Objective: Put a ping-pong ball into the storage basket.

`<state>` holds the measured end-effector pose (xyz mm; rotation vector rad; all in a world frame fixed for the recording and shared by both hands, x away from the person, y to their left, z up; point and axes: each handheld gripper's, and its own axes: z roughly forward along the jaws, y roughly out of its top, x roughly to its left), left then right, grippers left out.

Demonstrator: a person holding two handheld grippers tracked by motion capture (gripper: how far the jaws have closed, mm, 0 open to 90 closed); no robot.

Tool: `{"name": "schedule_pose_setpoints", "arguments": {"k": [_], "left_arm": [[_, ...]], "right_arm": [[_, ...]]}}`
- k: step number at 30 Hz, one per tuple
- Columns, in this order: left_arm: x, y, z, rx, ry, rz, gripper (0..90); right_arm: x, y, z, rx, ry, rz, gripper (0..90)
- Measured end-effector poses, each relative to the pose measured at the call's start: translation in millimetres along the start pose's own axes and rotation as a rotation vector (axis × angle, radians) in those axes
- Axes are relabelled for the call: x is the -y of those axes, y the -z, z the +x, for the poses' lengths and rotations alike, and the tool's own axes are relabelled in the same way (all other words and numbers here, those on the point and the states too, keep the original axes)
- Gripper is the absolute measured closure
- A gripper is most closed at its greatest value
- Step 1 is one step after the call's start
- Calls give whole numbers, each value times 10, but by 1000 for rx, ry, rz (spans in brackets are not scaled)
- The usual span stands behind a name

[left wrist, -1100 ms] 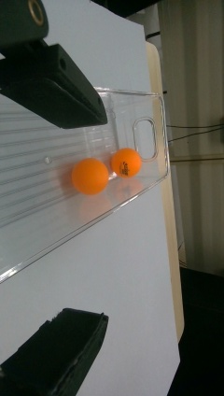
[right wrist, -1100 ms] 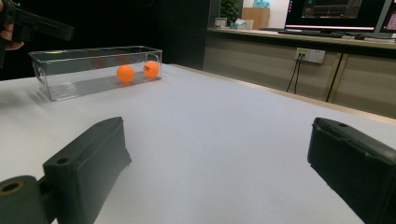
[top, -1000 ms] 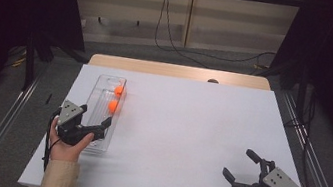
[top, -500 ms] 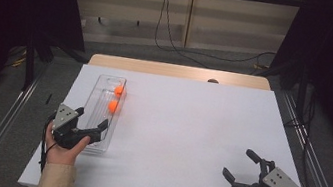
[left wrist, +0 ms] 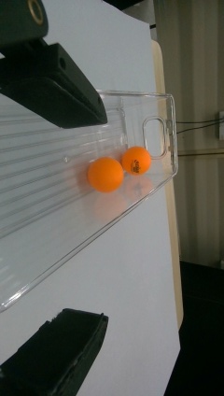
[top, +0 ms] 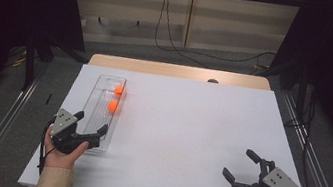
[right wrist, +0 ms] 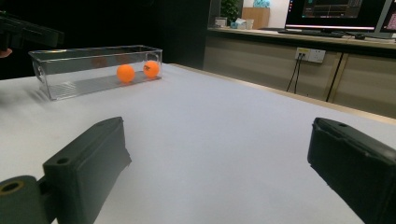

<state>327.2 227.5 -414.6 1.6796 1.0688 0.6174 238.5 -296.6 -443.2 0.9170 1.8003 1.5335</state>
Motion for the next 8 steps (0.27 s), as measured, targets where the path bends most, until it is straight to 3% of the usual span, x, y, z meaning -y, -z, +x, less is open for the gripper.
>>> {"name": "schedule_pose_setpoints", "arguments": {"k": [8], "left_arm": [[12,-11,-21,13,-5,-5,46]], "right_arm": [[1,-2,0,0,1,1,41]]}}
